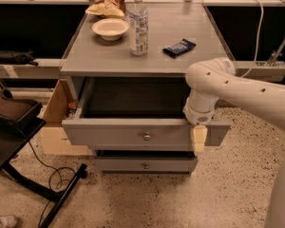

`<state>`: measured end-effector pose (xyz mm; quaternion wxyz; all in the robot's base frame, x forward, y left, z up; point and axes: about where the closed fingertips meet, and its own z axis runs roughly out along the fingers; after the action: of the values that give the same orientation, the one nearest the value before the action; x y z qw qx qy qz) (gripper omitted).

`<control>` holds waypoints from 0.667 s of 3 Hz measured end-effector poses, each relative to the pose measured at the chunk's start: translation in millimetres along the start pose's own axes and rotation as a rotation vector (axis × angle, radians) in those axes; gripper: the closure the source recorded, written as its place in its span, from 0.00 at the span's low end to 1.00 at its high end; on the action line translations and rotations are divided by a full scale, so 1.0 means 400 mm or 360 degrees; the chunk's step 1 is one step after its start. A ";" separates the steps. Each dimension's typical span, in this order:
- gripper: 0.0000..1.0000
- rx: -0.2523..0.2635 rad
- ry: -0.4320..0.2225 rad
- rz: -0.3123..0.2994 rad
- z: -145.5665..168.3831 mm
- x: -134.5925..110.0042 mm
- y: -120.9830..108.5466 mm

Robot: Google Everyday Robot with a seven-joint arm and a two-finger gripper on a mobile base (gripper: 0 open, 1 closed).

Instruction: Open top drawer

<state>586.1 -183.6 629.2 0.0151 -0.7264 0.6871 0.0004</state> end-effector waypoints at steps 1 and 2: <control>0.14 -0.0028 -0.0045 0.0017 -0.002 -0.039 0.082; 0.38 -0.0079 -0.0062 0.0013 0.000 -0.068 0.145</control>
Offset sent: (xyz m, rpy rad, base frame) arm -0.2379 0.0700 -0.0444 0.0451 0.3154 0.0480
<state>526.8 -159.5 628.5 0.0106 -0.7236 0.6894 0.0317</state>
